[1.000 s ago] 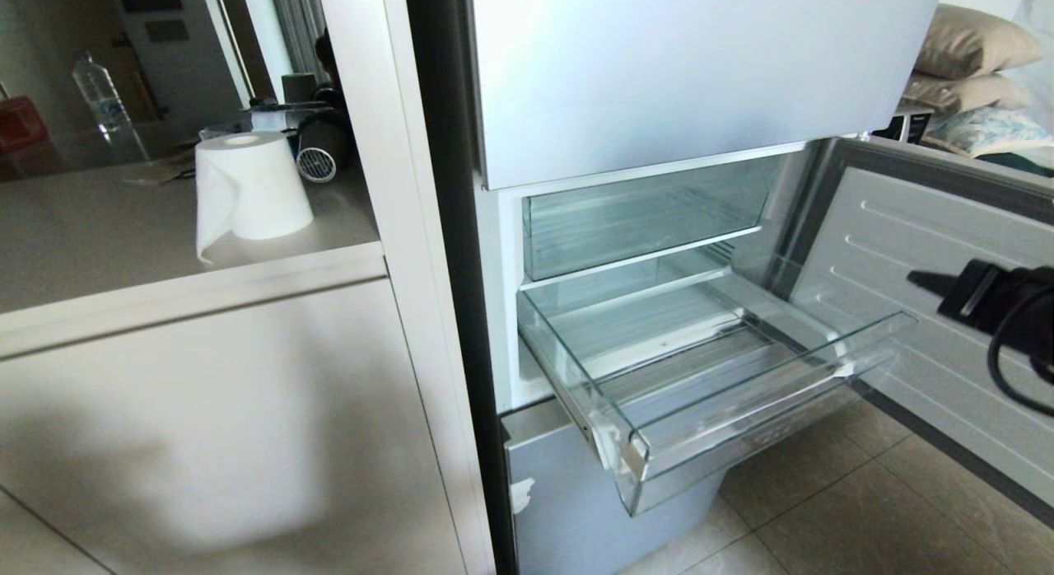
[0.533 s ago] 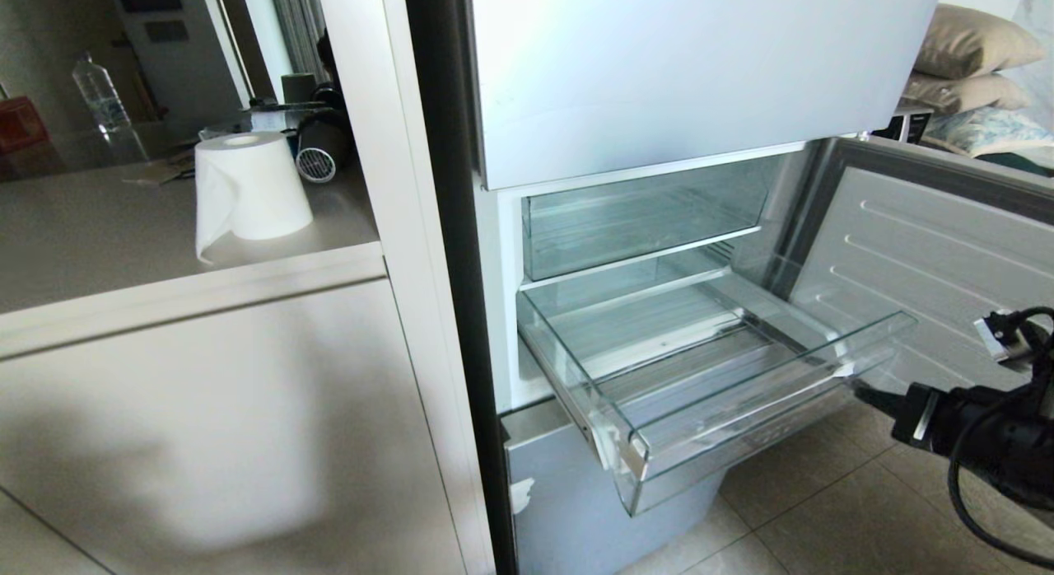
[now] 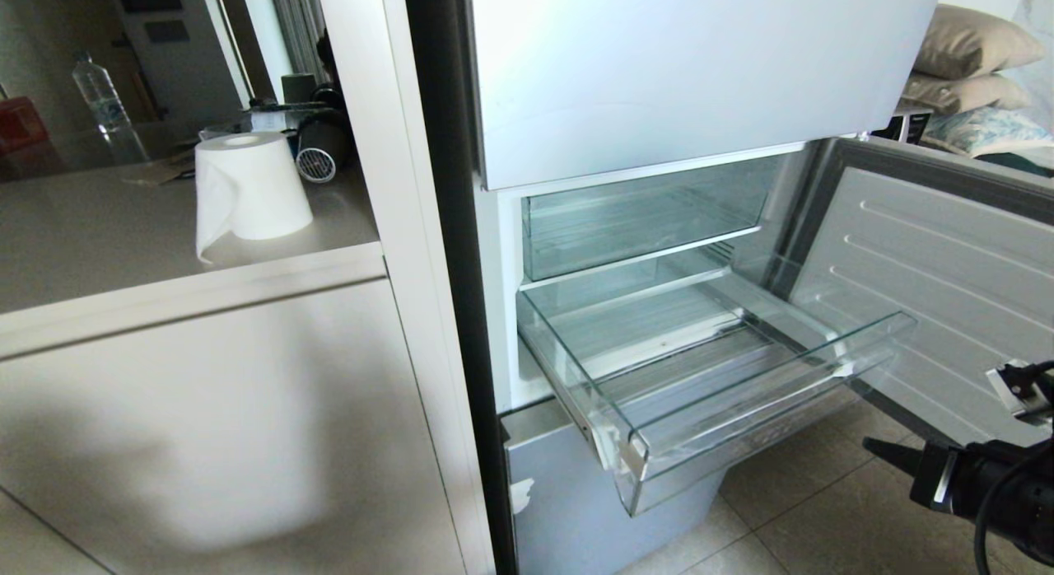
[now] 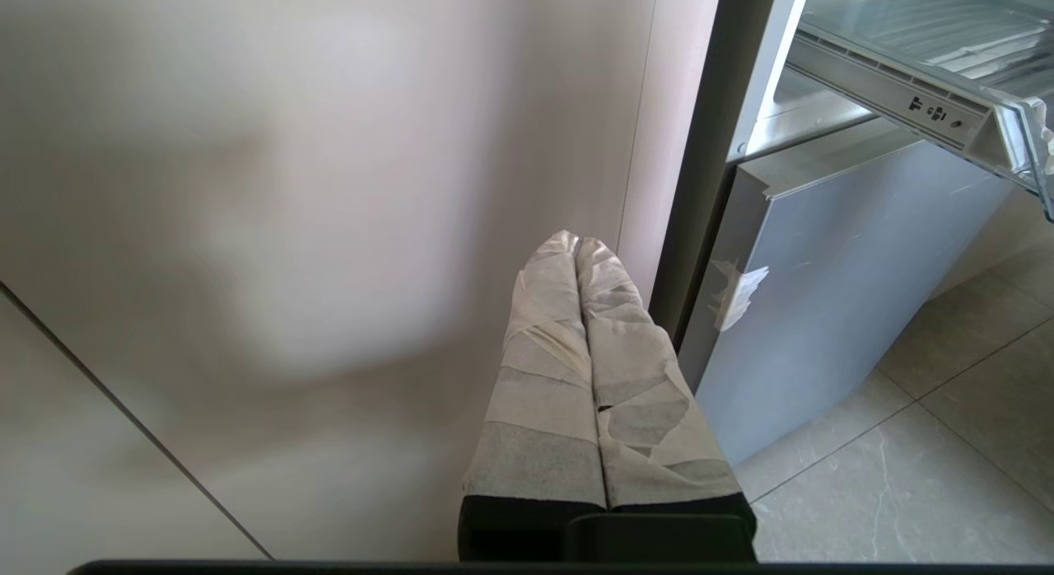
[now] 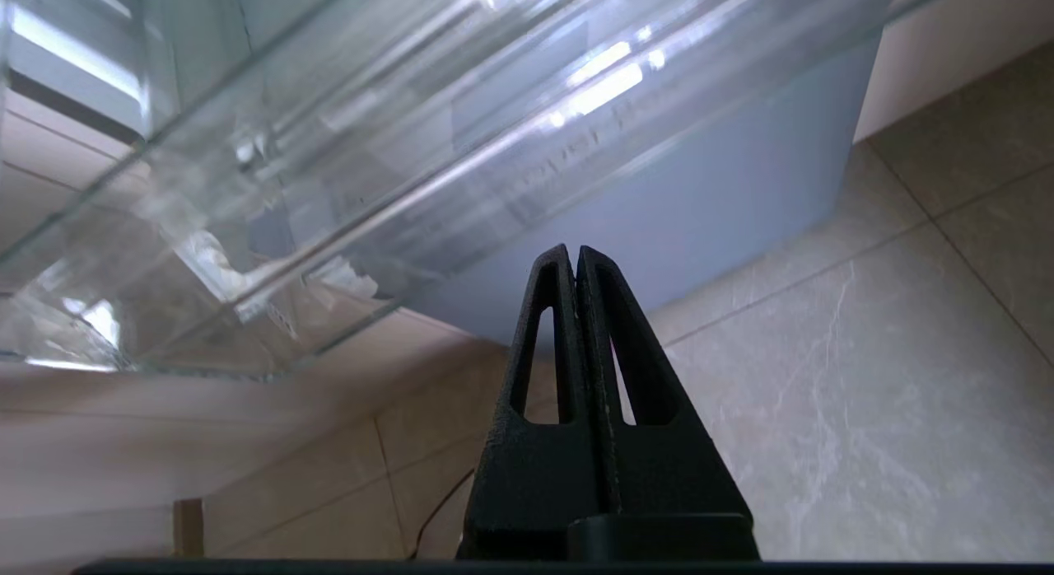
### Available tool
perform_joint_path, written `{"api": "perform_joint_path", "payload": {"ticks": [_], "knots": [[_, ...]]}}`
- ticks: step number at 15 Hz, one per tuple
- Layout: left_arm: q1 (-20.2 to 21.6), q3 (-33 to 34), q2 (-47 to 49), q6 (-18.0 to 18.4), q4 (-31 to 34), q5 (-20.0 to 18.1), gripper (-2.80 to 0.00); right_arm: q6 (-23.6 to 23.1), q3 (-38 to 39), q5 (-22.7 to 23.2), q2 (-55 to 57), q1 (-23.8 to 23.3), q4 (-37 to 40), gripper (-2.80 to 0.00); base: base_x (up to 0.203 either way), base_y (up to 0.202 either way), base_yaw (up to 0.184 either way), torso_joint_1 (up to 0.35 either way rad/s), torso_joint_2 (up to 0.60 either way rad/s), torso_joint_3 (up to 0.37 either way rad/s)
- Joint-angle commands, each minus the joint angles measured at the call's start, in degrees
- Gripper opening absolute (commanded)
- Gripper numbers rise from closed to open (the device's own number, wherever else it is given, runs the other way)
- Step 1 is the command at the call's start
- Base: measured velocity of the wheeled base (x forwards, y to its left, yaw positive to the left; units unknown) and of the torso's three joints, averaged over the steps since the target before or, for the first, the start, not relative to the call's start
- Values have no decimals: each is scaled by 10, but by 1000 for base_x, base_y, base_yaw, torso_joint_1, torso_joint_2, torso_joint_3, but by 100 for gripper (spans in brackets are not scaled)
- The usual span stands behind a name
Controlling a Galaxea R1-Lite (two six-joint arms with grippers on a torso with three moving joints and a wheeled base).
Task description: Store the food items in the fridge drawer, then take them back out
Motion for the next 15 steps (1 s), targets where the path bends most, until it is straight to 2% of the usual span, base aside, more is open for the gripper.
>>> {"api": "perform_joint_path", "payload": {"ticks": [1,3,6,15], "knots": [[0,0,1,0,0,0,-280,0,2,0,14,0,-2,-280,0,0,0,0,0,0],[0,0,1,0,0,0,-280,-1,-14,1,50,0,-2,-280,0,0,0,0,0,0],[0,0,1,0,0,0,-280,-7,-80,2,153,6,-3,-280,0,0,0,0,0,0],[0,0,0,0,0,0,-280,-7,-359,0,401,83,-5,-280,0,0,0,0,0,0]]}}
